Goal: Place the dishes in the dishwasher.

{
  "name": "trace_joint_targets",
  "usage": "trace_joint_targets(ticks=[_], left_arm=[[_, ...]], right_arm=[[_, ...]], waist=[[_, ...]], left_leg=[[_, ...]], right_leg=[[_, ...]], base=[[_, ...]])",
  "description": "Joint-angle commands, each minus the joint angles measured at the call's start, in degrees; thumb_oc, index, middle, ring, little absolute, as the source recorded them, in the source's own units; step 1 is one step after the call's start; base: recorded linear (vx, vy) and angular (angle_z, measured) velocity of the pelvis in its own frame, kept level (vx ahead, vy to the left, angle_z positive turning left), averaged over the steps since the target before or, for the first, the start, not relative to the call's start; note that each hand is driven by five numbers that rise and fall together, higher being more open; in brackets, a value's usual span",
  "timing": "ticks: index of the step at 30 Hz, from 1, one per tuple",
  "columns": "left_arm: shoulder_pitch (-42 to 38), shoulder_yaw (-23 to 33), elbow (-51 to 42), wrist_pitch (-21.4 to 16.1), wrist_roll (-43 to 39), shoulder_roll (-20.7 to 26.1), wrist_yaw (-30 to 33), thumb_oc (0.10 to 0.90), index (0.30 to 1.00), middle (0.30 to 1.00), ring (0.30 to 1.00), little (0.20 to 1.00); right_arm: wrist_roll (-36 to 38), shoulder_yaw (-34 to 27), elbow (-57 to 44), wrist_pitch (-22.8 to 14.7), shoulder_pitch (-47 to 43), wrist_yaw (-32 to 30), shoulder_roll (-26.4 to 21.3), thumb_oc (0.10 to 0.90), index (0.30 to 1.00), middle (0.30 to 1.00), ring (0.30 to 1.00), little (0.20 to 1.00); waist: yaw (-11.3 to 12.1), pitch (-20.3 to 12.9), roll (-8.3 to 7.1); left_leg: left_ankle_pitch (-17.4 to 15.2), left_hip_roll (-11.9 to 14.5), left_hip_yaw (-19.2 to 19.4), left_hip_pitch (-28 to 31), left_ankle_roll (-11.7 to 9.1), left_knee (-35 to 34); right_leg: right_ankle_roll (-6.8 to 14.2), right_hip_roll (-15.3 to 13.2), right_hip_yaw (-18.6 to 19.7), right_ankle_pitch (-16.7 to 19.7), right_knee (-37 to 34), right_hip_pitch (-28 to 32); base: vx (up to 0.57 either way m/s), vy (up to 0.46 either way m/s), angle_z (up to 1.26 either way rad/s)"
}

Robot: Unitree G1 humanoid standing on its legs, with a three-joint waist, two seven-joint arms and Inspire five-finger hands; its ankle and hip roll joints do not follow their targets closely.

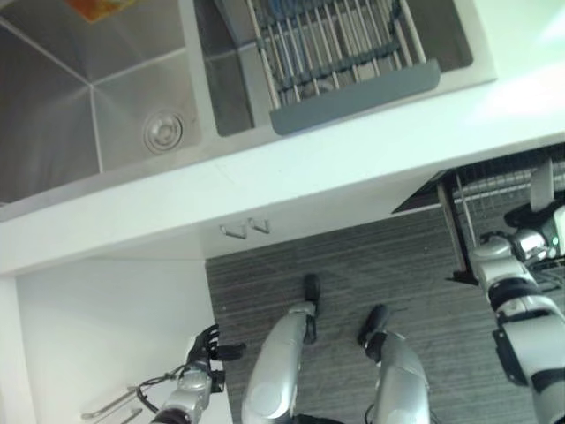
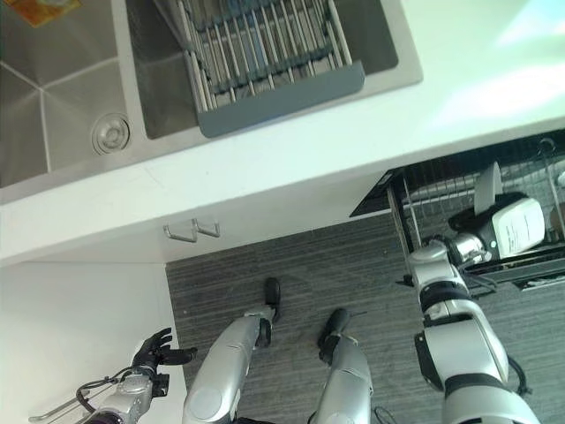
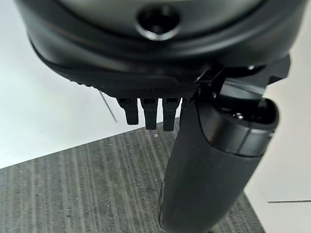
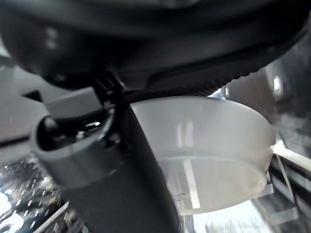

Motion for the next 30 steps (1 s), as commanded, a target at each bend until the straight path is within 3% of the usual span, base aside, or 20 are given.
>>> trace_joint_targets(ticks=[1,4,5,7,8,11,15,19,21,23,24,26,27,30], left_arm=[[3.2,-1.3,-1.2,-1.3,1.7,1.5,1.5,0.8,0.9,0.9,0.9,0.9],[3.5,-1.3,-1.9,-1.6,1.8,1.8,1.5,0.8,0.9,0.9,0.9,0.9],[3.4,-1.3,-2.4,-1.7,1.7,2.1,1.4,0.8,0.9,0.9,0.9,0.9],[3.3,-1.0,-3.0,-1.7,1.9,2.4,1.2,0.8,0.9,0.9,0.9,0.9],[2.9,-1.2,-3.1,-1.6,1.9,2.7,1.1,0.8,0.9,0.9,0.9,0.9],[3.0,-0.7,-4.7,-0.6,2.0,3.7,0.9,0.8,0.9,0.9,0.9,0.9],[3.5,0.4,-5.4,-0.1,2.5,4.6,0.2,0.8,0.9,0.9,0.9,0.9],[4.1,0.9,-5.6,-0.1,2.7,4.7,0.0,0.8,0.9,0.9,0.9,0.9],[4.4,1.2,-5.2,-0.4,2.7,4.7,-0.5,0.8,0.9,0.9,0.9,0.9],[5.1,1.8,-4.9,-0.6,2.5,4.2,-0.8,0.8,0.9,0.9,0.9,0.9],[5.2,2.0,-4.7,-0.8,2.5,3.9,-0.7,0.8,0.9,0.9,0.9,0.9],[5.3,2.1,-4.2,-1.2,2.3,3.5,-0.5,0.8,0.9,0.9,0.9,0.9],[5.3,2.5,-3.1,-1.8,2.3,2.6,-0.1,0.8,0.9,0.9,0.9,0.9],[5.3,3.4,-1.8,-2.5,2.1,1.7,0.2,0.8,0.9,0.9,0.9,0.9]], right_arm=[[-5.1,4.7,-1.5,-7.4,-6.0,3.3,-8.8,0.8,0.9,0.9,0.9,0.9],[-4.5,6.8,-2.1,-7.6,-7.3,7.5,-9.2,0.8,0.9,0.9,0.9,0.9],[-6.4,8.2,-2.1,-3.4,-8.0,11.0,-9.1,0.8,0.9,0.9,0.9,0.9],[-5.7,9.9,-1.8,-2.3,-8.4,15.6,-9.0,0.8,0.9,0.9,0.9,0.9],[-1.6,10.7,-1.3,1.9,-9.2,19.2,-8.6,0.8,0.9,0.9,0.9,0.9],[2.6,11.3,-0.7,-2.4,-9.2,30.7,-7.5,0.8,0.9,0.9,0.9,0.9],[6.7,10.2,-0.7,-3.0,-9.7,38.8,-8.2,0.8,0.9,0.9,0.9,0.9],[10.5,8.3,-0.9,-4.7,-9.0,39.3,-8.2,0.8,0.9,0.9,0.9,0.9],[15.3,6.6,-1.9,-6.5,-8.7,39.0,-7.9,0.8,0.9,0.9,0.9,0.9],[26.2,0.7,-5.9,-10.6,-5.2,37.9,-5.4,0.8,0.9,0.9,0.9,0.9],[27.3,-0.5,-6.6,-11.2,-4.0,38.3,-4.5,0.8,0.9,0.9,0.9,0.9],[27.4,-1.9,-7.8,-12.4,-2.5,37.7,-3.3,0.8,0.9,0.9,0.9,0.9],[25.0,-3.8,-10.2,-14.8,0.7,34.5,-0.7,0.8,0.9,0.9,0.9,0.9],[19.6,-5.0,-12.8,-16.4,3.9,27.9,1.1,0.8,0.9,0.9,0.9,0.9]], waist=[[1.0,-1.1,3.03],[1.3,-1.1,3.19],[1.5,-1.1,3.21],[1.6,-1.1,3.22],[1.8,-1.1,3.15],[1.9,-1.1,2.85],[2.0,-1.1,2.47],[2.0,-1.1,2.27],[1.8,-1.1,2.2],[1.0,-1.1,1.93],[0.8,-1.1,1.81],[0.5,-1.1,1.75],[-0.2,-1.1,1.63],[-1.0,-1.1,1.39]], left_leg=[[-5.7,-0.5,-3.4,1.6,-3.7,-0.5],[-5.3,-0.5,-3.5,0.4,-3.8,-0.5],[-5.1,-0.5,-3.5,-0.2,-3.9,-0.5],[-4.9,-0.5,-3.5,-0.7,-3.9,-0.5],[-4.9,-0.4,-3.5,-0.9,-3.9,-0.5],[-4.7,-0.1,-3.6,-1.3,-3.7,-0.5],[-4.5,0.2,-3.4,-1.1,-3.4,-0.5],[-4.6,0.4,-3.3,-0.8,-3.2,-0.5],[-4.7,0.5,-3.2,-0.5,-3.3,-0.5],[-5.3,0.6,-2.9,0.8,-3.4,-0.5],[-5.5,0.7,-2.9,1.3,-3.5,-0.5],[-5.6,0.8,-2.7,1.8,-3.6,-0.5],[-6.0,1.2,-2.2,3.0,-3.8,-0.5],[-6.5,1.8,-1.6,4.5,-4.1,-0.5]], right_leg=[[-0.7,2.2,-0.2,-2.9,3.3,-1.5],[-0.6,2.1,-0.4,-2.8,3.7,-2.7],[-0.7,2.1,-0.4,-2.7,3.8,-3.3],[-0.7,2.0,-0.5,-2.6,3.9,-3.7],[-0.8,2.0,-0.5,-2.6,3.9,-3.8],[-0.9,2.1,-0.3,-2.7,4.5,-4.4],[-1.0,1.7,-0.6,-3.1,6.0,-4.6],[-0.9,1.7,-0.6,-3.2,6.1,-4.4],[-1.0,2.0,-0.3,-3.3,6.1,-4.1],[-0.9,2.7,0.5,-3.5,5.4,-2.8],[-0.8,2.9,0.6,-3.6,5.2,-2.3],[-0.8,3.1,0.7,-3.7,4.8,-1.7],[-0.7,3.6,0.7,-3.7,3.6,0.1],[-0.5,4.2,0.6,-3.6,1.8,2.6]], base=[[-0.03,0.002,-0.01],[-0.01,0.005,0.01],[-0.03,0.014,0.05],[-0.01,0.008,0.02],[0.0,0.0,0.0],[0.0,-0.006,0.01],[0.02,-0.013,0.0],[0.04,-0.005,0.01],[0.04,0.009,0.0],[0.07,0.035,0.01],[0.05,0.027,0.05],[0.03,0.022,0.02],[0.04,0.024,-0.05],[0.04,0.001,-0.09]])
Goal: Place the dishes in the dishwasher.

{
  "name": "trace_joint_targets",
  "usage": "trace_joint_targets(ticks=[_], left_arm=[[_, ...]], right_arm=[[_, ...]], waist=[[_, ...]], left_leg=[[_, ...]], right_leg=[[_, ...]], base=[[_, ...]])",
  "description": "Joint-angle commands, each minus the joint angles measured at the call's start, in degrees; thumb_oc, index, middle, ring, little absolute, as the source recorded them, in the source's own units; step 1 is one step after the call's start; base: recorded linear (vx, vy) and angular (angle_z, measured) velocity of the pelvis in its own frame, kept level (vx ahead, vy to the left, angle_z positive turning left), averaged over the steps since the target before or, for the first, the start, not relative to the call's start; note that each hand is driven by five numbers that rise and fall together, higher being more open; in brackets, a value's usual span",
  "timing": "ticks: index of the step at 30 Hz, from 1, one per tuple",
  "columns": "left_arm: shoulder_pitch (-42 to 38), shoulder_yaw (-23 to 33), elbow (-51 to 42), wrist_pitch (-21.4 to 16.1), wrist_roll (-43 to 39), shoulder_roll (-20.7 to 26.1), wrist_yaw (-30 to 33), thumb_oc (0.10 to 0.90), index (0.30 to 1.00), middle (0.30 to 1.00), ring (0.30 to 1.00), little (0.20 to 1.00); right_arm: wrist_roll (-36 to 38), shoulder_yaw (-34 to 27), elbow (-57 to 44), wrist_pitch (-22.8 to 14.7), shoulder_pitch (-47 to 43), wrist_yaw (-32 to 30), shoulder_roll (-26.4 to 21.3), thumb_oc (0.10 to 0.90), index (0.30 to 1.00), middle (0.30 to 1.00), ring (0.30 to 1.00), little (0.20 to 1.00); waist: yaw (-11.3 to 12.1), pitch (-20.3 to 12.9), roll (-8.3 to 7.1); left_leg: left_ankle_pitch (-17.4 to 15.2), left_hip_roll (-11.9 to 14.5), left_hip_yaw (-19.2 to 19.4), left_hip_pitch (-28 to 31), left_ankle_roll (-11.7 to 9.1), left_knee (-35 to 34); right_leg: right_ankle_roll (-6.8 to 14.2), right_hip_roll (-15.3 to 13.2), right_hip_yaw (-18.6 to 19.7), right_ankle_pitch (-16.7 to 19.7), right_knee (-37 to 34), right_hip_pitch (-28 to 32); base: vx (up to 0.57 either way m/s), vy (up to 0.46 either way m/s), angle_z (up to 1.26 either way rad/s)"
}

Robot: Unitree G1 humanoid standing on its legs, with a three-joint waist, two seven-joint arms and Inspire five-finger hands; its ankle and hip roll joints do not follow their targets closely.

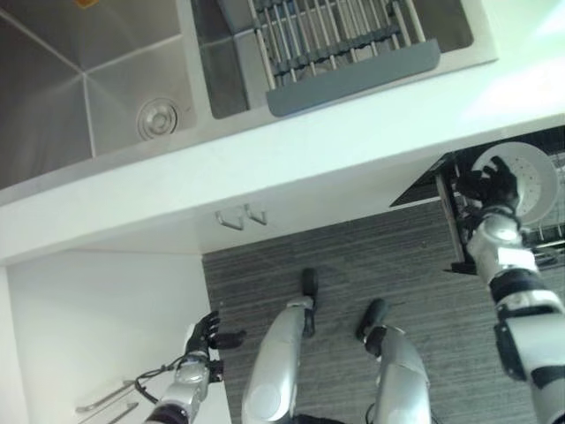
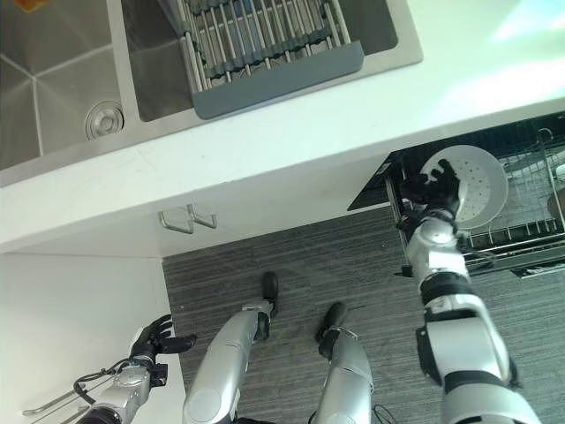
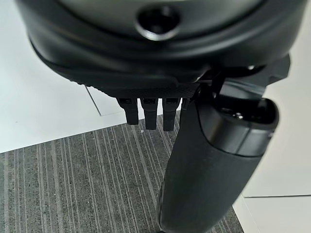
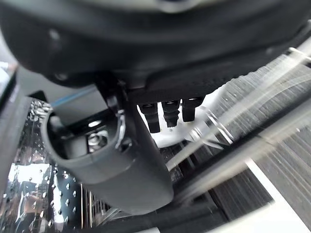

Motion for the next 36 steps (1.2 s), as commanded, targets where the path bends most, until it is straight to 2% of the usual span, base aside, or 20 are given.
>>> trace_joint_targets(ticks=[1,3,6,7,8,9,12,13,21,24,27,28,29,30,31,32,33,34,36], left_arm=[[5.0,1.0,2.0,-1.6,1.1,0.6,1.4,0.8,0.9,0.9,0.9,0.9],[5.6,1.6,3.0,-2.0,0.9,0.0,1.5,0.8,0.9,0.9,0.9,0.9],[6.6,2.6,4.4,-2.9,1.1,-1.2,2.4,0.8,0.9,0.9,0.9,0.9],[7.1,3.4,5.1,-3.3,1.0,-2.0,3.0,0.8,0.9,0.9,0.9,0.9],[7.2,3.7,5.6,-3.6,0.9,-2.3,3.2,0.8,0.9,0.9,0.9,0.9],[7.3,3.7,5.7,-3.6,0.9,-2.4,3.2,0.8,0.9,0.9,0.9,0.9],[8.3,4.8,6.7,-3.9,0.9,-3.1,3.4,0.8,0.9,0.9,0.9,0.9],[9.3,5.5,7.1,-4.0,1.1,-3.4,3.4,0.8,0.9,0.9,0.9,0.9],[13.2,8.7,9.2,-4.1,0.6,-5.2,2.7,0.8,0.9,0.9,0.9,0.9],[15.1,10.8,9.6,-3.8,1.0,-6.5,2.2,0.8,0.9,0.9,0.9,0.9],[16.4,12.1,9.6,-4.1,1.1,-7.3,1.9,0.8,0.9,0.9,0.9,0.9],[17.1,12.8,9.2,-5.0,1.1,-7.6,2.2,0.8,0.9,0.9,0.9,0.9],[17.3,13.1,9.0,-5.5,1.1,-7.5,2.0,0.8,0.9,0.9,0.9,0.9],[17.5,13.3,9.0,-6.2,1.3,-7.4,1.8,0.8,0.9,0.9,0.9,0.9],[17.7,13.4,9.1,-6.9,1.2,-7.3,1.5,0.8,0.9,0.9,0.9,0.9],[17.7,13.4,9.3,-7.5,0.7,-7.1,1.5,0.8,0.9,0.9,0.9,0.9],[17.5,13.2,9.5,-7.8,0.1,-6.9,1.4,0.8,0.9,0.9,0.9,0.9],[17.1,12.6,10.0,-8.3,-1.7,-6.1,1.0,0.8,0.9,0.9,0.9,0.9],[16.6,11.5,10.3,-10.1,-3.5,-5.2,0.8,0.8,0.9,0.9,0.9,0.9]], right_arm=[[-7.1,0.5,-5.2,-5.8,0.8,-11.1,-2.8,0.8,0.9,0.9,0.9,0.9],[-12.7,-0.4,-10.0,-8.8,3.4,-17.5,-2.5,0.8,0.9,0.9,0.9,0.9],[-18.5,-0.3,-19.0,-9.7,7.5,-25.2,-1.5,0.8,0.9,0.9,0.9,0.9],[-24.0,-0.4,-23.1,-10.1,10.2,-29.9,-1.1,0.8,0.9,0.9,0.9,0.9],[-26.3,-0.4,-24.9,-9.3,11.0,-32.1,-1.1,0.8,0.9,0.9,0.9,0.9],[-26.7,-0.3,-25.3,-9.1,11.3,-32.4,-1.2,0.8,0.9,0.9,0.9,0.9],[-29.7,-0.5,-29.1,-8.1,14.6,-35.9,-1.2,0.8,0.9,0.9,0.9,0.9],[-31.1,-0.8,-31.0,-8.0,16.9,-37.1,-1.0,0.8,0.9,0.9,0.9,0.9],[-33.6,-3.1,-39.4,-14.9,26.0,-37.2,-0.8,0.8,0.9,0.9,0.9,0.9],[-35.3,-4.8,-45.4,-20.4,31.8,-36.3,0.0,0.8,0.9,0.9,0.9,0.9],[-33.8,-7.0,-49.1,-23.7,35.9,-38.3,1.0,0.8,0.9,0.9,0.9,0.9],[-32.8,-9.6,-49.8,-24.5,39.1,-40.2,1.8,0.8,0.9,0.9,0.9,0.9],[-35.2,-10.9,-49.2,-22.1,40.4,-43.3,1.7,0.8,0.9,0.9,0.9,0.9],[-34.9,-12.3,-48.4,-22.1,41.3,-46.6,1.6,0.8,0.9,0.9,0.9,0.9],[-28.3,-14.4,-46.7,-23.3,42.7,-48.6,1.6,0.8,0.9,0.9,0.9,0.9],[-22.5,-17.3,-44.1,-26.5,44.4,-48.5,2.4,0.8,0.9,0.9,0.9,0.9],[-18.0,-19.9,-40.8,-29.7,45.9,-47.3,3.1,0.8,0.9,0.9,0.9,0.9],[-9.5,-24.9,-34.9,-33.1,48.4,-43.7,4.7,0.8,0.9,0.9,0.9,0.9],[-5.5,-29.4,-28.1,-32.8,50.6,-41.1,6.2,0.8,0.9,0.9,0.9,0.9]], waist=[[0.4,-1.0,0.96],[-0.5,-1.0,0.42],[-1.7,-1.0,-0.64],[-2.5,-1.0,-1.32],[-2.8,-1.0,-1.2],[-2.9,-1.0,-1.6],[-3.8,-1.9,-2.38],[-4.2,-3.1,-2.49],[-6.0,-8.9,-4.99],[-7.2,-11.2,-6.04],[-8.4,-12.5,-6.62],[-9.2,-13.2,-6.98],[-9.6,-13.5,-7.15],[-9.9,-13.6,-7.24],[-10.4,-13.8,-7.32],[-10.8,-14.0,-7.38],[-11.2,-14.1,-7.44],[-12.1,-14.2,-7.4],[-12.9,-14.1,-7.14]], left_leg=[[-6.6,0.2,0.0,5.8,-3.7,-2.4],[-7.1,0.5,0.1,7.7,-3.9,-2.4],[-8.1,0.9,0.3,11.2,-4.1,-2.4],[-8.7,1.1,0.5,13.3,-4.2,-2.4],[-7.7,1.8,1.0,13.4,-3.9,-2.4],[-8.9,1.3,0.6,14.5,-4.3,-2.4],[-9.7,1.6,0.8,17.1,-4.6,-2.4],[-9.1,2.3,1.4,17.6,-4.4,-2.4],[-10.3,2.6,2.6,21.1,-4.7,-2.4],[-10.8,2.8,3.3,22.4,-4.7,-2.4],[-11.3,3.0,4.2,23.5,-4.5,-2.4],[-11.8,3.1,4.8,24.1,-4.4,-2.4],[-12.1,3.2,5.1,24.3,-4.3,-2.4],[-12.2,3.3,5.3,24.4,-4.2,-2.4],[-12.4,3.6,5.6,24.5,-4.3,-2.4],[-12.5,3.9,6.0,24.6,-4.4,-2.4],[-12.5,4.1,6.2,24.7,-4.4,-2.4],[-12.8,4.3,6.6,24.9,-4.4,-2.4],[-13.0,4.3,6.7,25.4,-4.3,-2.4]], right_leg=[[1.0,2.2,1.6,-4.5,2.8,1.8],[1.0,2.9,1.8,-4.6,1.6,4.1],[0.9,3.8,2.1,-4.5,-0.8,8.3],[0.9,4.2,2.2,-4.4,-2.4,11.0],[0.3,4.5,1.4,-3.0,-3.4,11.6],[0.8,4.4,2.2,-4.2,-3.5,12.7],[0.8,4.8,2.2,-4.1,-5.8,16.3],[0.2,5.3,1.4,-2.7,-7.8,17.6],[0.6,5.6,2.5,-3.7,-9.0,21.0],[0.7,5.4,3.0,-4.2,-9.0,21.7],[1.0,5.3,3.5,-4.4,-9.0,22.0],[1.2,5.3,3.9,-4.5,-9.0,22.1],[1.3,5.3,4.1,-4.6,-9.0,22.2],[1.4,5.3,4.2,-4.7,-9.0,22.2],[1.5,5.4,4.3,-4.8,-9.0,22.1],[1.5,5.5,4.2,-4.8,-9.0,22.1],[1.6,5.6,4.1,-4.9,-9.0,22.1],[1.6,5.8,4.0,-5.0,-9.0,22.3],[1.3,6.1,4.1,-5.2,-9.0,22.9]], base=[[0.03,-0.014,-0.07],[0.03,-0.019,-0.05],[0.04,-0.027,-0.07],[-0.05,-0.016,-0.08],[0.02,-0.014,-0.12],[0.01,-0.002,-0.08],[0.05,-0.001,-0.1],[0.0,0.0,0.0],[0.05,0.013,-0.11],[0.08,0.023,-0.11],[0.07,0.004,-0.13],[0.08,-0.015,-0.23],[0.06,-0.02,-0.11],[0.01,-0.029,-0.08],[0.01,-0.04,-0.18],[0.01,-0.048,-0.33],[0.04,-0.066,-0.22],[0.05,-0.065,-0.07],[0.07,-0.091,0.0]])
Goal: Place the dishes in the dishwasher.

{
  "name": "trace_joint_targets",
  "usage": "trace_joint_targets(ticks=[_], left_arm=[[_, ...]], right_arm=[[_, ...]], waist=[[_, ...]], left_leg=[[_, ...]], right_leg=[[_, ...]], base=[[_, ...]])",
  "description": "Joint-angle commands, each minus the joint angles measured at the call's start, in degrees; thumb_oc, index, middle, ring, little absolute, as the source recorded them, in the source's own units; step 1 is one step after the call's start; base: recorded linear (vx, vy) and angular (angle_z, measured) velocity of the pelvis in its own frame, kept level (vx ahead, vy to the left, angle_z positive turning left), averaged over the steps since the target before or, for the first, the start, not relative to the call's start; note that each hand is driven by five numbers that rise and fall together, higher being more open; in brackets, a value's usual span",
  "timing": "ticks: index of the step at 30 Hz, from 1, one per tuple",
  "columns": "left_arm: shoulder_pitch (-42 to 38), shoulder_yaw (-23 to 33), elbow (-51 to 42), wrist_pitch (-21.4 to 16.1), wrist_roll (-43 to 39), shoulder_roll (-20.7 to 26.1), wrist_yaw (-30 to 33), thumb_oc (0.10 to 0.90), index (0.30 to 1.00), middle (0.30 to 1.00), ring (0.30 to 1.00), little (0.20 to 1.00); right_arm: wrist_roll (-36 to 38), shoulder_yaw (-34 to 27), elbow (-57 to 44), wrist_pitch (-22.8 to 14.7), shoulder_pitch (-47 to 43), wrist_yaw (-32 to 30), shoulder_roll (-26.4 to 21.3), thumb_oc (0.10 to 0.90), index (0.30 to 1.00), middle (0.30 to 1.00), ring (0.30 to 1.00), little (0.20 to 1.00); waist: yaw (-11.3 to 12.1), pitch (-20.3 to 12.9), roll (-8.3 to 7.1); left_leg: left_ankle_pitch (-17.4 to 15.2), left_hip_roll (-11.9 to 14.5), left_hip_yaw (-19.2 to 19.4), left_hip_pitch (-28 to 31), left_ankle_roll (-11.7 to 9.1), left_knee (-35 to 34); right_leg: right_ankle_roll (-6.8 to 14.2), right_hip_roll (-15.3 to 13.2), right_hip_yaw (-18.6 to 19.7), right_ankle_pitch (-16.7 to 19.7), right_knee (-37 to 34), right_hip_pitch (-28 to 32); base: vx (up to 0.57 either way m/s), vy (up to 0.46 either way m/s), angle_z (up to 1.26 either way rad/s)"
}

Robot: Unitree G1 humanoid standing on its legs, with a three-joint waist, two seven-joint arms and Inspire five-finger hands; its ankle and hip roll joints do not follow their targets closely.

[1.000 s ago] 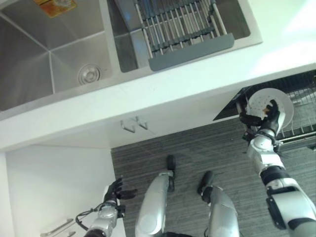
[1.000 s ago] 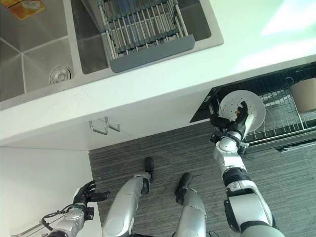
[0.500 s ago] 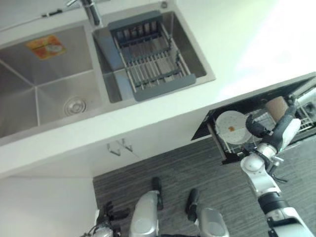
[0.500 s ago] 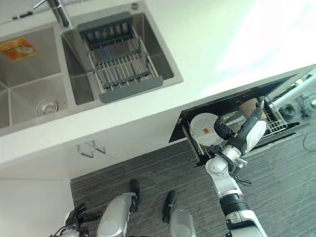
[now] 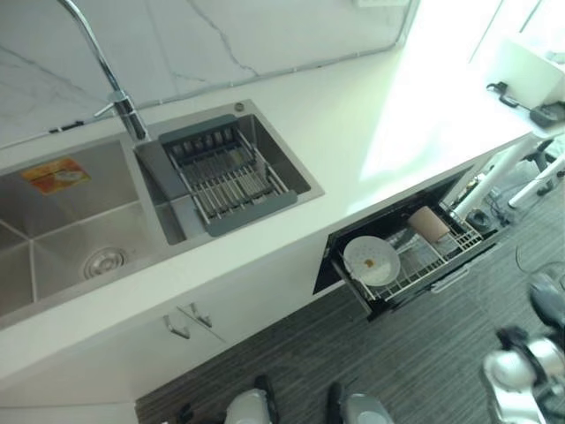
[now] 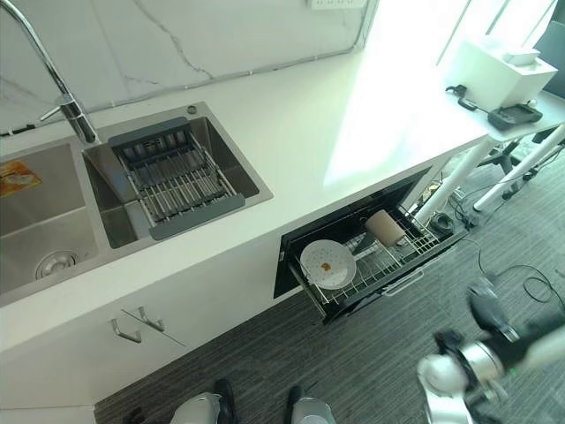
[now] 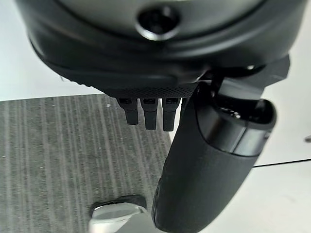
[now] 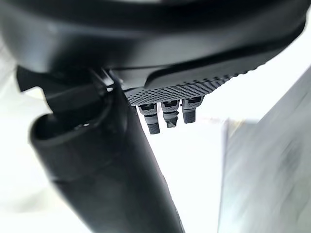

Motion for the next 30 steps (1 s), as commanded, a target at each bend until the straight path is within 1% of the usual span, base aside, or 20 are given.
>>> trace_joint_targets(ticks=[1,2,3,5,6,9,11,12,13,14,15,16,17,19,21,23,24,25,27,30], left_arm=[[0.8,-1.1,0.0,-6.4,-2.5,1.4,0.2,0.8,0.9,0.9,0.9,0.9],[0.4,-1.5,-0.7,-9.9,-3.3,1.5,1.5,0.8,0.9,0.9,0.9,0.9],[0.0,-1.9,-1.5,-11.0,-3.5,1.4,2.5,0.8,0.9,0.9,0.9,0.9],[-0.4,-2.4,-1.8,-12.0,-3.6,1.0,3.0,0.8,0.9,0.9,0.9,0.9],[-0.7,-2.8,-2.3,-12.6,-3.7,0.8,3.5,0.8,0.9,0.9,0.9,0.9],[-2.1,-4.1,-4.9,-12.7,-4.1,0.3,4.6,0.8,0.9,0.9,0.9,0.9],[-2.9,-4.8,-6.8,-12.7,-5.5,0.3,6.1,0.8,0.9,0.9,0.9,0.9],[-3.4,-5.0,-8.1,-12.4,-6.6,0.4,6.6,0.8,0.9,0.9,0.9,0.9],[-3.4,-5.0,-8.2,-12.3,-6.8,0.5,6.6,0.8,0.9,0.9,0.9,0.9],[-3.6,-5.1,-8.8,-11.7,-7.1,0.5,6.4,0.8,0.9,0.9,0.9,0.9],[-3.8,-5.6,-9.9,-11.3,-7.2,0.5,6.5,0.8,0.9,0.9,0.9,0.9],[-3.9,-5.7,-10.2,-11.2,-7.4,0.6,6.5,0.8,0.9,0.9,0.9,0.9],[-4.0,-6.0,-10.5,-11.3,-7.3,0.9,6.8,0.8,0.9,0.9,0.9,0.9],[-4.2,-6.1,-10.5,-11.2,-6.7,1.3,7.4,0.8,0.9,0.9,0.9,0.9],[-4.3,-6.3,-10.3,-10.5,-6.4,1.8,7.9,0.8,0.9,0.9,0.9,0.9],[-4.2,-6.1,-9.7,-10.3,-5.9,2.1,7.7,0.8,0.9,0.9,0.9,0.9],[-4.2,-6.0,-9.7,-10.2,-5.7,2.2,7.6,0.8,0.9,0.9,0.9,0.9],[-3.9,-5.8,-9.2,-10.2,-5.5,2.5,7.1,0.8,0.9,0.9,0.9,0.9],[-3.5,-5.7,-8.9,-10.2,-5.2,2.8,6.3,0.8,0.9,0.9,0.9,0.9],[-3.1,-5.8,-8.7,-10.5,-3.9,3.2,5.5,0.8,0.9,0.9,0.9,0.9]], right_arm=[[5.4,-0.2,-5.8,-5.8,-2.4,0.2,-3.5,0.8,0.9,0.9,0.9,0.9],[6.6,0.1,-1.8,-5.3,-2.0,1.4,-2.5,0.8,0.9,0.9,0.9,0.9],[6.6,1.2,1.7,-4.6,-2.1,2.2,-1.4,0.8,0.9,0.9,0.9,0.9],[5.9,3.3,5.4,-5.2,-2.4,2.6,-0.3,0.8,0.9,0.9,0.9,0.9],[5.3,4.7,7.2,-3.9,-2.7,3.3,0.0,0.8,0.9,0.9,0.9,0.9],[2.2,8.5,11.2,-2.3,-4.0,5.0,-0.4,0.8,0.9,0.9,0.9,0.9],[-1.1,11.4,12.6,-0.6,-5.7,5.8,-1.7,0.8,0.9,0.9,0.9,0.9],[-3.8,14.0,13.7,1.5,-7.5,7.4,-3.3,0.8,0.9,0.9,0.9,0.9],[-4.3,14.3,13.8,1.9,-7.8,7.9,-3.4,0.8,0.9,0.9,0.9,0.9],[-6.5,16.0,14.2,3.0,-8.9,8.7,-4.2,0.8,0.9,0.9,0.9,0.9],[-9.3,19.6,14.9,4.9,-11.1,8.9,-5.3,0.8,0.9,0.9,0.9,0.9],[-10.0,21.3,15.5,5.2,-12.2,9.2,-5.7,0.8,0.9,0.9,0.9,0.9],[-10.9,24.1,16.2,5.8,-14.0,9.4,-6.2,0.8,0.9,0.9,0.9,0.9],[-11.6,26.0,17.0,5.3,-15.5,9.7,-6.6,0.8,0.9,0.9,0.9,0.9],[-14.5,28.2,17.2,4.8,-18.1,9.2,-7.4,0.8,0.9,0.9,0.9,0.9],[-17.4,29.5,16.9,4.6,-19.9,8.8,-8.2,0.8,0.9,0.9,0.9,0.9],[-18.2,29.8,16.7,4.6,-20.4,8.7,-8.5,0.8,0.9,0.9,0.9,0.9],[-19.3,30.6,16.1,4.6,-21.8,8.7,-9.8,0.8,0.9,0.9,0.9,0.9],[-19.7,30.7,16.0,4.1,-23.4,9.3,-11.2,0.8,0.9,0.9,0.9,0.9],[-21.1,30.7,15.8,3.2,-25.4,9.5,-12.8,0.8,0.9,0.9,0.9,0.9]], waist=[[-1.6,0.8,2.28],[-1.7,0.9,2.55],[-1.7,1.1,2.82],[-1.6,1.3,3.07],[-1.5,1.4,3.22],[-0.8,3.2,3.94],[-0.2,4.9,4.2],[0.6,6.1,4.32],[0.6,6.3,4.3],[1.1,7.1,4.48],[2.0,8.7,4.74],[2.5,9.4,4.83],[3.4,10.7,5.14],[4.1,11.6,5.38],[5.4,13.0,5.68],[6.2,13.7,5.79],[6.4,13.8,5.81],[7.1,13.9,5.89],[7.8,13.9,6.05],[8.8,13.9,6.33]], left_leg=[[-5.5,1.3,0.1,3.5,-1.3,0.2],[-5.5,1.4,-0.1,3.5,-1.3,0.2],[-5.4,1.3,-0.3,3.6,-1.4,0.2],[-5.4,1.1,-0.6,3.8,-1.3,0.2],[-5.4,0.8,-0.7,4.1,-1.1,0.2],[-4.7,0.3,-1.1,4.6,-0.8,0.2],[-4.1,-0.3,-1.4,3.8,-0.8,0.2],[-4.8,-1.2,-2.4,3.6,-1.2,0.2],[-4.8,-1.3,-2.4,3.5,-1.2,0.2],[-4.5,-1.5,-2.7,3.0,-1.2,0.2],[-3.7,-1.7,-2.9,1.6,-1.1,0.2],[-3.2,-1.8,-3.0,0.8,-1.1,0.2],[-2.5,-1.9,-3.5,-0.8,-0.9,0.6],[-2.5,-1.8,-3.9,-2.8,-0.7,2.2],[-2.6,-1.9,-4.9,-5.9,-0.4,5.2],[-2.8,-2.0,-5.5,-8.0,-0.4,7.2],[-2.8,-2.0,-5.7,-8.6,-0.4,7.7],[-3.1,-1.9,-6.2,-10.6,-0.4,9.4],[-3.2,-1.9,-6.7,-12.5,-0.4,10.9],[-3.2,-1.8,-7.1,-14.6,-0.3,12.2]], right_leg=[[-0.3,1.9,-1.5,-6.6,4.7,0.5],[-0.7,2.2,-1.6,-6.7,4.7,0.6],[-1.0,2.5,-1.7,-6.7,4.7,0.8],[-1.4,2.6,-1.8,-6.7,4.7,1.0],[-1.7,2.5,-1.9,-6.8,4.7,1.1],[-2.9,2.3,-2.4,-6.5,5.1,1.4],[-3.5,1.7,-2.4,-7.3,7.4,0.2],[-3.4,1.1,-1.7,-9.0,9.1,-0.5],[-3.4,1.0,-1.7,-9.2,9.3,-0.6],[-3.5,0.8,-1.7,-9.4,9.9,-1.2],[-3.8,0.3,-1.9,-9.8,12.2,-3.2],[-4.0,0.0,-2.0,-10.1,13.8,-4.7],[-4.3,-0.6,-2.3,-10.7,17.1,-7.1],[-4.6,-1.2,-2.8,-11.5,20.0,-9.1],[-5.2,-2.0,-3.3,-12.6,24.3,-11.5],[-5.5,-2.4,-3.5,-13.4,26.7,-12.9],[-5.6,-2.5,-3.5,-13.6,27.4,-13.3],[-5.9,-2.8,-3.8,-14.4,29.0,-14.2],[-6.3,-3.1,-4.0,-15.1,30.8,-15.4],[-6.5,-3.6,-4.5,-15.8,32.9,-16.8]], base=[[0.05,-0.105,-0.12],[0.04,-0.086,-0.14],[0.04,-0.079,-0.11],[0.04,-0.037,0.0],[0.05,-0.027,0.02],[0.01,-0.009,0.01],[-0.05,-0.007,0.21],[-0.04,-0.003,0.21],[-0.05,-0.002,0.17],[-0.14,-0.013,0.14],[-0.19,-0.025,0.14],[-0.22,-0.052,0.04],[-0.17,-0.06,0.1],[-0.11,-0.059,0.31],[-0.07,-0.068,0.36],[-0.03,-0.05,0.21],[0.0,-0.042,0.2],[0.02,-0.029,0.2],[0.03,-0.016,0.14],[0.02,0.0,0.13]])
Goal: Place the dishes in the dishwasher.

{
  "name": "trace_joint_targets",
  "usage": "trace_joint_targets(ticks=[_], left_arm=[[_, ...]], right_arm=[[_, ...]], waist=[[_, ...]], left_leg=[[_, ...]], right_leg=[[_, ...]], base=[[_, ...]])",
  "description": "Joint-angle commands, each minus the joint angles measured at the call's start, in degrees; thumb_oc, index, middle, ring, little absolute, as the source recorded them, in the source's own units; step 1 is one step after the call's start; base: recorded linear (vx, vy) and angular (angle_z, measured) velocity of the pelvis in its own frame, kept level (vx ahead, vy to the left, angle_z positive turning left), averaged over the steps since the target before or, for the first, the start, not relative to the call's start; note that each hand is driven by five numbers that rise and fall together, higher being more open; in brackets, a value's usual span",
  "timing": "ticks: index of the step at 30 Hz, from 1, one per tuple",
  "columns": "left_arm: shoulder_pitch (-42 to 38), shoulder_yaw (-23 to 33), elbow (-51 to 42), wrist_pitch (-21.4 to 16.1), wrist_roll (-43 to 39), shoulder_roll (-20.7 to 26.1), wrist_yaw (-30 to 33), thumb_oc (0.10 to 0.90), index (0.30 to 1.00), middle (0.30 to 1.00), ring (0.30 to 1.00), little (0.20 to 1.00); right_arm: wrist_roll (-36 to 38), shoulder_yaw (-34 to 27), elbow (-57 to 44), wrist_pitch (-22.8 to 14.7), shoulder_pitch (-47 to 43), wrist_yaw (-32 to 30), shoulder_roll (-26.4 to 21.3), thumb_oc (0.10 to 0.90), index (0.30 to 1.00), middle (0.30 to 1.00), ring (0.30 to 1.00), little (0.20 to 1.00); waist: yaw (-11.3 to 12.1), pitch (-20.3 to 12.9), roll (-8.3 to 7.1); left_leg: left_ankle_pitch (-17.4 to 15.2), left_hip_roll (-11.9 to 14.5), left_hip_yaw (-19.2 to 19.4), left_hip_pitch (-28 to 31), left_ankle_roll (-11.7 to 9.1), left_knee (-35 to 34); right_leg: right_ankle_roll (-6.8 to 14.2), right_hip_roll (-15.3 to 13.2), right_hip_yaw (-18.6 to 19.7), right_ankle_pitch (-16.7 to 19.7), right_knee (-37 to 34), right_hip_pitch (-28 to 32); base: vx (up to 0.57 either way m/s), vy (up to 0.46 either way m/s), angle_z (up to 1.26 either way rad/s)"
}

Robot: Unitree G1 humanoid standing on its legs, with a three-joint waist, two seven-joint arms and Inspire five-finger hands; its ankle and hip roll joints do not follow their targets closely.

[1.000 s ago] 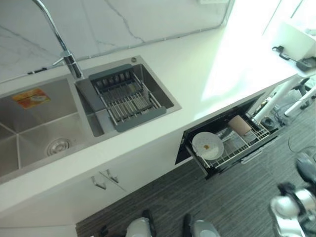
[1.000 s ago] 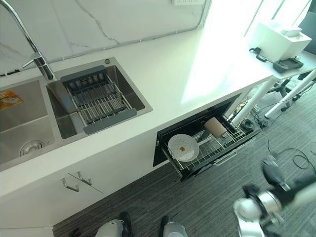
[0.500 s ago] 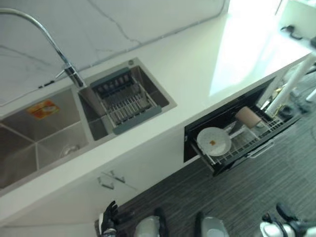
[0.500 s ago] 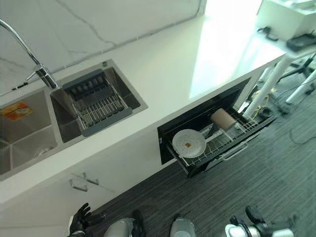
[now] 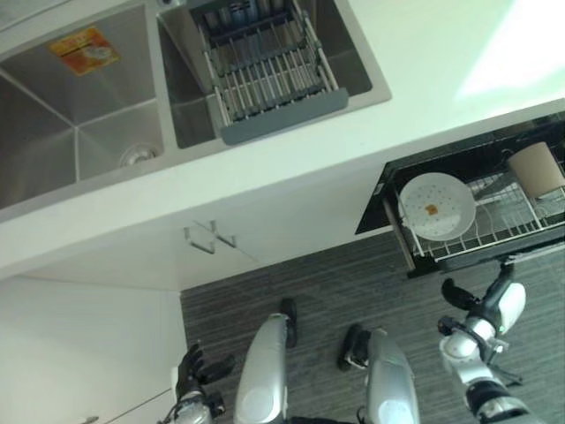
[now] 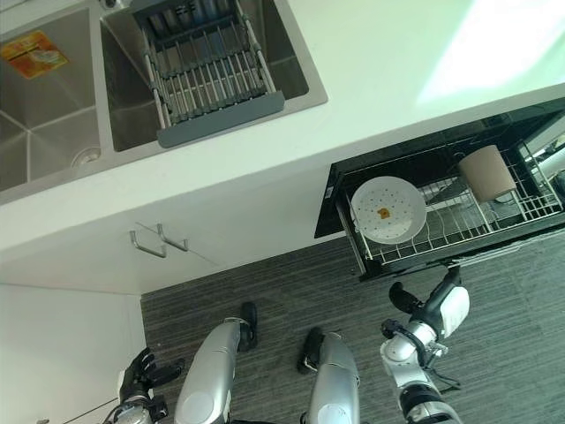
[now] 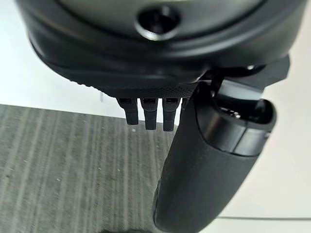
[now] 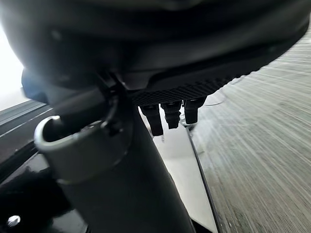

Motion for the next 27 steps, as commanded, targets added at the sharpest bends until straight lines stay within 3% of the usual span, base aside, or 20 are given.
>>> trace_joint_targets(ticks=[1,10,14,17,20,27], left_arm=[[3.2,-0.1,-3.4,-2.4,3.1,3.8,1.0,0.8,0.9,0.9,0.9,0.9],[3.3,0.2,-3.9,-2.1,5.0,6.2,-0.1,0.8,0.9,0.9,0.9,0.9],[3.5,0.8,-4.1,-1.6,5.2,7.0,-1.1,0.8,0.9,0.9,0.9,0.9],[3.8,2.9,-3.1,0.0,-5.9,6.8,-3.7,0.8,0.9,0.9,0.9,0.9],[4.1,3.4,-5.2,-3.2,3.8,8.0,-2.8,0.8,0.9,0.9,0.9,0.9],[4.7,2.9,-7.8,-3.0,3.7,11.6,-2.2,0.8,0.9,0.9,0.9,0.9]], right_arm=[[-6.2,-2.0,-5.4,-6.2,-2.9,-1.5,-8.1,0.8,0.9,0.9,0.9,0.9],[-9.2,-4.3,-7.9,-9.1,-10.1,-1.3,-15.9,0.8,0.9,0.9,0.9,0.9],[-9.6,-3.6,-8.8,-7.7,-14.6,1.4,-19.8,0.8,0.9,0.9,0.9,0.9],[-9.7,-1.6,-8.4,-6.4,-19.5,2.5,-22.6,0.8,0.9,0.9,0.9,0.9],[-10.2,0.6,-8.2,-4.9,-25.0,3.2,-24.6,0.8,0.9,0.9,0.9,0.9],[-9.2,7.2,-6.1,-1.6,-38.4,7.1,-27.2,0.8,0.9,0.9,0.9,0.9]], waist=[[1.0,-1.3,0.3],[4.5,-1.3,0.85],[6.2,-1.3,0.86],[7.6,-1.3,0.98],[9.3,-1.3,0.64],[12.8,-1.3,0.39]], left_leg=[[-3.3,-0.8,0.7,3.5,1.1,-2.5],[-1.8,-1.6,-1.4,-0.6,0.8,-2.1],[-1.0,-1.6,-2.4,-1.6,0.7,-2.6],[-0.3,-1.6,-3.0,-2.5,0.6,-2.9],[0.4,-1.5,-3.7,-3.7,0.5,-3.2],[2.4,-1.3,-4.9,-4.0,0.3,-6.4]], right_leg=[[-1.8,1.7,-0.5,-2.1,2.9,3.0],[-1.5,1.2,-1.9,-2.9,5.6,0.5],[-1.4,1.2,-2.6,-2.9,6.1,0.1],[-1.5,1.1,-3.3,-3.0,6.0,0.0],[-1.5,1.2,-4.4,-2.9,6.2,-0.3],[-1.6,1.5,-6.8,-2.5,4.5,0.6]], base=[[0.02,0.003,0.1],[0.03,0.001,0.11],[0.03,-0.006,0.16],[0.01,-0.004,0.15],[0.0,-0.035,0.14],[0.0,-0.01,0.12]])
